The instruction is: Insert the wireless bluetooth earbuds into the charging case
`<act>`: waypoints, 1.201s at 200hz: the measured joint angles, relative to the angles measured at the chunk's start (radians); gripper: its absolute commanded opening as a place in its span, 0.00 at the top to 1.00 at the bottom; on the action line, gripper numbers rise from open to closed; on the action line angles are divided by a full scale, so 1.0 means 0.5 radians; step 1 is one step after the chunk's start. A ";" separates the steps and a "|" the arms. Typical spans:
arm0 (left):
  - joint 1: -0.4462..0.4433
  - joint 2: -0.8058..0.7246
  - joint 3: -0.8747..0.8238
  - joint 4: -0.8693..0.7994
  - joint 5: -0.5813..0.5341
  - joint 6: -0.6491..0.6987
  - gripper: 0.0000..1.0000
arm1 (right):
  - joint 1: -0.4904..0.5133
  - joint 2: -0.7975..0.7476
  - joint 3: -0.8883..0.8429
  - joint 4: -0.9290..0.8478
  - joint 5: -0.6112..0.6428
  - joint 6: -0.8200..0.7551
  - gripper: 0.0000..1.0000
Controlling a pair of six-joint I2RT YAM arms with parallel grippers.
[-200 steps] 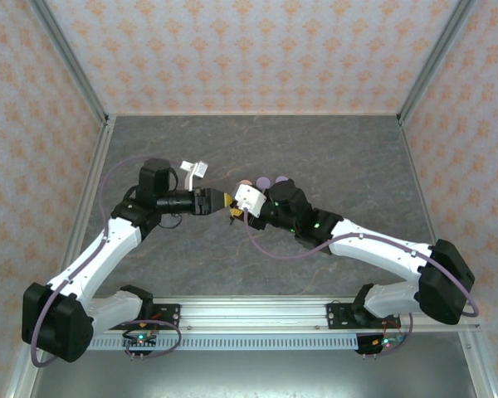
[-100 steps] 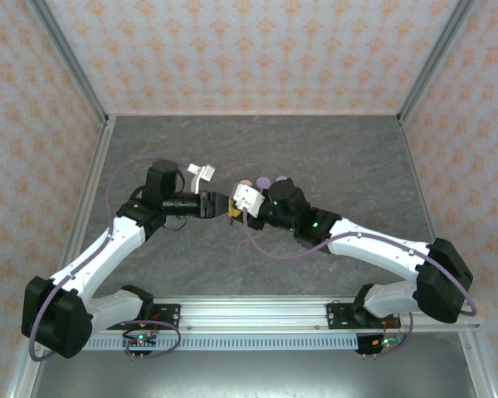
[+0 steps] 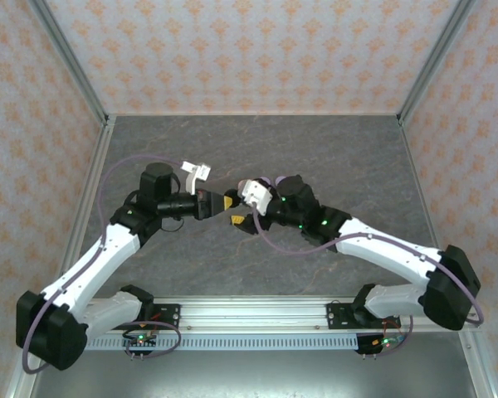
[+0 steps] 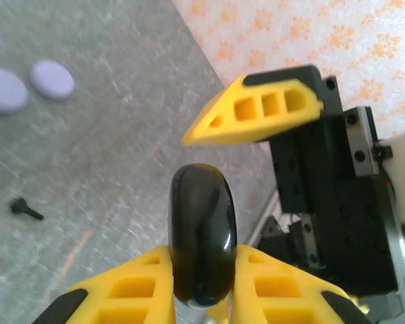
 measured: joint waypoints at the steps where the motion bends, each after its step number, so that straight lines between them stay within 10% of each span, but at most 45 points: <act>1: 0.000 -0.005 -0.002 0.001 -0.004 0.004 0.85 | -0.006 -0.011 0.000 -0.009 -0.012 -0.002 0.10; 87: -0.085 -0.347 -0.128 0.152 -0.074 0.523 0.97 | -0.351 -0.258 0.120 -0.552 -0.866 0.266 0.21; 240: -0.340 -0.154 0.124 -0.037 -0.029 1.108 1.00 | -0.337 0.131 0.716 -1.149 -1.164 -0.085 0.54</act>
